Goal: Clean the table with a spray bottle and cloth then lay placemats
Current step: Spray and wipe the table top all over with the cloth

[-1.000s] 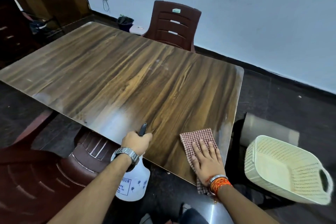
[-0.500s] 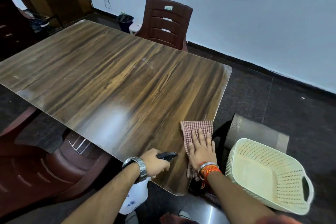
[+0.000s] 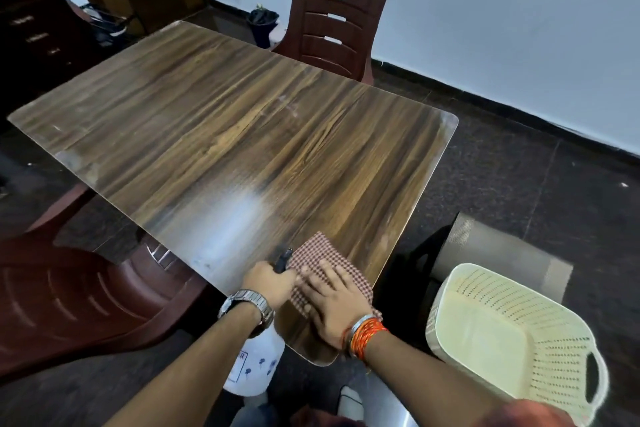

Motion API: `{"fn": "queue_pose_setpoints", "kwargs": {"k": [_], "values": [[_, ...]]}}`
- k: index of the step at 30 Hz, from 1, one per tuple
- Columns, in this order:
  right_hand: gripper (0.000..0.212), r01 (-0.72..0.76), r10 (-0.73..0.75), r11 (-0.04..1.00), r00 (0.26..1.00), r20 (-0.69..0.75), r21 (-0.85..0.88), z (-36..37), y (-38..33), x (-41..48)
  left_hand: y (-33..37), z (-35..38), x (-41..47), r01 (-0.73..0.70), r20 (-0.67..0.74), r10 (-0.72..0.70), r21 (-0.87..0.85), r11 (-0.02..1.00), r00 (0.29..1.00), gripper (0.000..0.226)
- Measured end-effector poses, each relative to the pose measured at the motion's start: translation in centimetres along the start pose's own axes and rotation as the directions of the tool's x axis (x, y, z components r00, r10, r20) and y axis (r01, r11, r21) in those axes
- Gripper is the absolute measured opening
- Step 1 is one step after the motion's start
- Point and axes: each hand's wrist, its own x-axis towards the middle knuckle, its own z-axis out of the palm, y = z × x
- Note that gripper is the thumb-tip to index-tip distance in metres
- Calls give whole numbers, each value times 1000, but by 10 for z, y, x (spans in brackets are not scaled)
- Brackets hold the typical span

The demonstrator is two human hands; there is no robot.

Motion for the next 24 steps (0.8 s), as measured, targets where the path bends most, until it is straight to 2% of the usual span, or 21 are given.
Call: {"fn": "queue_pose_setpoints", "kwargs": {"k": [1,3,6,10,14,17,19,21,24], "values": [[54,55,-55,998,998,8,-2,1,1,-1,2,0,1,4,-11,-4,5,1000,1000,27],[53,65,-65,998,998,-2,-9,-2,13,4,3,-2,4,4,-15,-4,9,1000,1000,29],[55,-120,120,993,992,-28,-5,-17,39,20,1,-7,10,5,-9,-5,7,1000,1000,31],[57,-393,394,919,917,-69,23,-33,87,49,0,-21,25,-13,9,13,3,1000,1000,27],[55,-629,639,768,764,-88,121,-40,100,73,-3,-44,51,-35,34,35,-7,999,999,27],[54,-779,804,594,584,-114,199,-39,71,95,0,-65,75,-52,31,53,-39,998,998,22],[55,-816,855,515,513,-81,265,-40,41,120,2,-82,96,-62,18,63,-60,996,998,22],[58,-797,837,540,543,-73,271,-37,7,148,4,-101,114,-73,2,73,-69,995,997,22],[63,-705,749,655,653,-111,272,-37,-39,191,2,-129,142,-81,-10,81,-77,994,997,24]]}}
